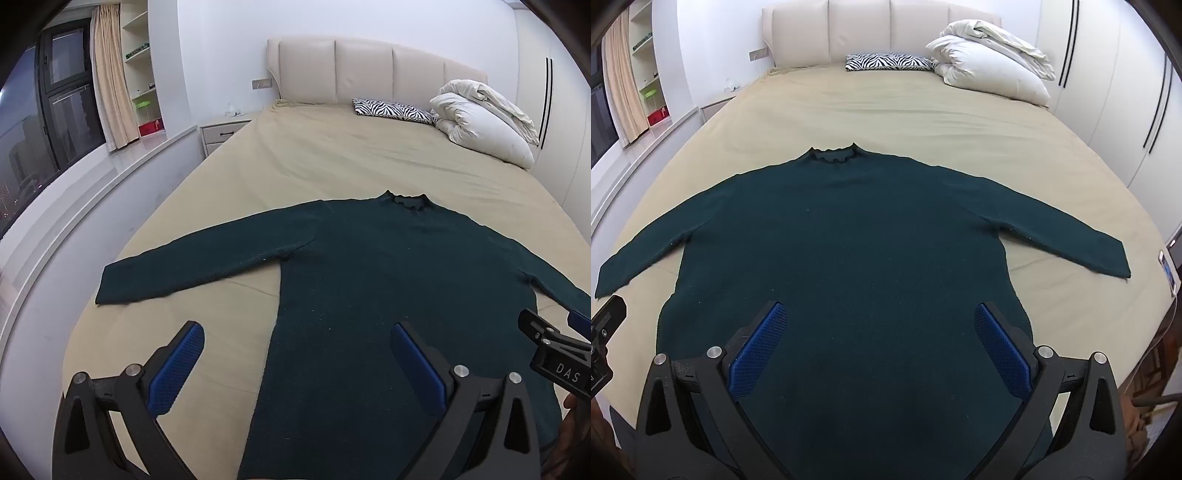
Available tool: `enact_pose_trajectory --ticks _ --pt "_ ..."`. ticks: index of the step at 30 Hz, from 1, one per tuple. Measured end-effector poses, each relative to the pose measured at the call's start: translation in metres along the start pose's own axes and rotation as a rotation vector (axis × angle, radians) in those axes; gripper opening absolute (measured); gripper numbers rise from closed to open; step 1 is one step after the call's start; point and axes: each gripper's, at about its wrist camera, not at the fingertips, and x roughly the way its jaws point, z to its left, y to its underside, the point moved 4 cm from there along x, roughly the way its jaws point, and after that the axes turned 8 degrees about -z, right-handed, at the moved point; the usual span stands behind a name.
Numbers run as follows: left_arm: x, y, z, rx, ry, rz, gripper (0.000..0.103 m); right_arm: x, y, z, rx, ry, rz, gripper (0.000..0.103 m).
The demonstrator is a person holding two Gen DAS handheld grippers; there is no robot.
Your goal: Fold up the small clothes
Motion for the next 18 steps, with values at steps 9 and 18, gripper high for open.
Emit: enact_pose_trajectory --ticks 9,18 --pt "-0.013 0.002 0.003 0.015 -0.011 -0.012 0.103 -0.003 0.003 -0.002 -0.012 0.007 -0.007 0.103" --pt "-0.008 -0.001 -0.001 0.013 -0.008 -0.007 0.103 -0.003 0.002 0.003 -0.014 0.002 -0.007 0.103"
